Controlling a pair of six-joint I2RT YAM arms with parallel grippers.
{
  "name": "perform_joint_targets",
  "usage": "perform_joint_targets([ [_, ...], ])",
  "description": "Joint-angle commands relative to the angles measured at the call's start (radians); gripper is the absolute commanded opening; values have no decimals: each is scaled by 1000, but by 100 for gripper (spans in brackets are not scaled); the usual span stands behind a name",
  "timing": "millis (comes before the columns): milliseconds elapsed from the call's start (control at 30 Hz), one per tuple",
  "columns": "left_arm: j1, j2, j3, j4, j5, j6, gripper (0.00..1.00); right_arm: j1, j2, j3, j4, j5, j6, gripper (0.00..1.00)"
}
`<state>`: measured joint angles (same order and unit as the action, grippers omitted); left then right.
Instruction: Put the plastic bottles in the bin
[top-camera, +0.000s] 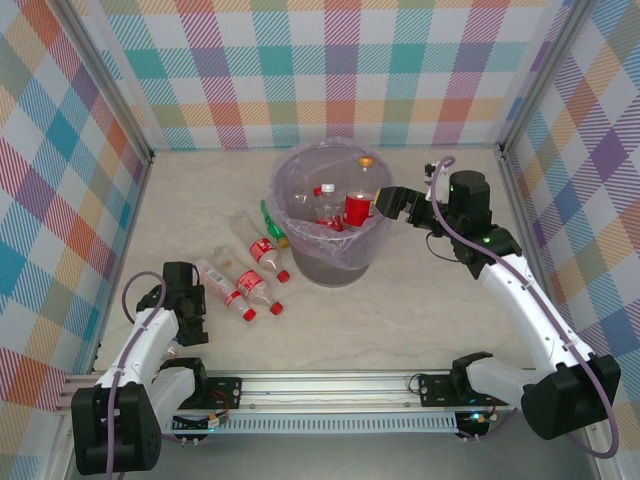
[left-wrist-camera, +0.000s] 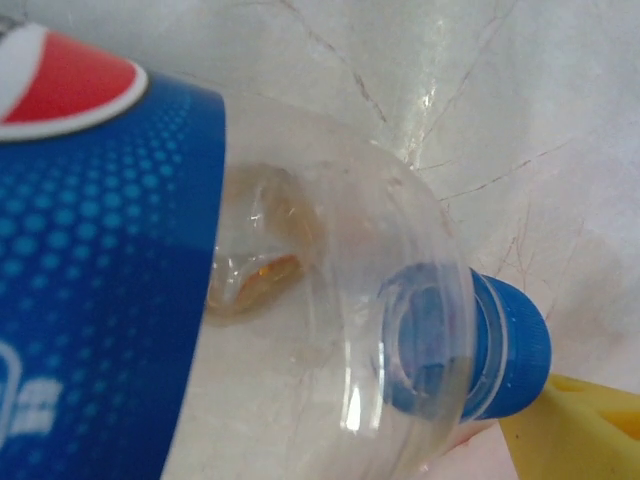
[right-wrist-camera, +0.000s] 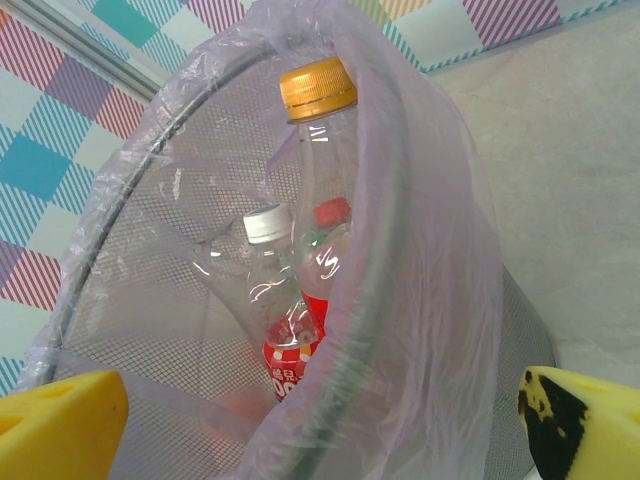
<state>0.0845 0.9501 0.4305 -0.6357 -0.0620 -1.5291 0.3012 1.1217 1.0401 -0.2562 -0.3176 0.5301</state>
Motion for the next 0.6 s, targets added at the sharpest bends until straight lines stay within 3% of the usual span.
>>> perform_joint_targets([
  [0,34,41,-11,89,-32,27,91,-4,-4,34,3,-4,-14,100],
  [133,39,69,60,50,-68,167,96,-4,4,37,9,-5,-9,100],
  [467,40,159,450,-245,-62,789,100,-6,51,55,24,-9,-22,100],
  [567,39,207,589,-347,-149,1018,100,-7,65,59,26,-18,-32,100],
])
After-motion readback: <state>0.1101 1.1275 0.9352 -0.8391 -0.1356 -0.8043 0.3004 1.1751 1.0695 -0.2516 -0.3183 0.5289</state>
